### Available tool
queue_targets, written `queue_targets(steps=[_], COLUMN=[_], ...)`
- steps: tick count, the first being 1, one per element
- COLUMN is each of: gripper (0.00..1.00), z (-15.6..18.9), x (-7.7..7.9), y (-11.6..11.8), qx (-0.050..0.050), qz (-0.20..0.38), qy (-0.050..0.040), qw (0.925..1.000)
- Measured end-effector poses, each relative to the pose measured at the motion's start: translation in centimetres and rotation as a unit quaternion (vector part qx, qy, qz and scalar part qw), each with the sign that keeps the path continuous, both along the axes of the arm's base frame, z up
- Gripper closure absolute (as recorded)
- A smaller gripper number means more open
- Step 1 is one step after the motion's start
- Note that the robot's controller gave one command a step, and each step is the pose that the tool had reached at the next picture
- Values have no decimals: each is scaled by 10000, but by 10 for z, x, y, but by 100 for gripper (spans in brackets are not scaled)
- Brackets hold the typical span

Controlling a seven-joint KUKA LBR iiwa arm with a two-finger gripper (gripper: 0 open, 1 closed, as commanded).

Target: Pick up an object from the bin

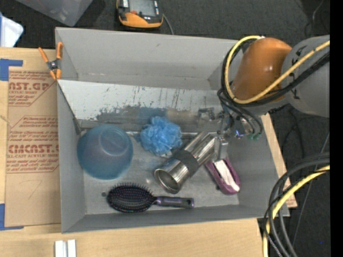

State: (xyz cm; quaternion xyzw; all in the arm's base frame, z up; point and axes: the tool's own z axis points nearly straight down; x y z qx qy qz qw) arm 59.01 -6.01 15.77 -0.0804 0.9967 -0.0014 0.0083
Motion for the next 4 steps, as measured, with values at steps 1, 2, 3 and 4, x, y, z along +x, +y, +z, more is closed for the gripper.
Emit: queue_targets(steps=[1,2,3,4], gripper=[0,0,100,100], z=[-45,-88,-88,-88], x=[0,1,2,2], y=[6,-9,-11,-11], qx=[2,-7,18,17], qz=[-573,-161,-1541,-1542], qy=[7,0,-18,-19], qw=[9984,9999,9881,9880])
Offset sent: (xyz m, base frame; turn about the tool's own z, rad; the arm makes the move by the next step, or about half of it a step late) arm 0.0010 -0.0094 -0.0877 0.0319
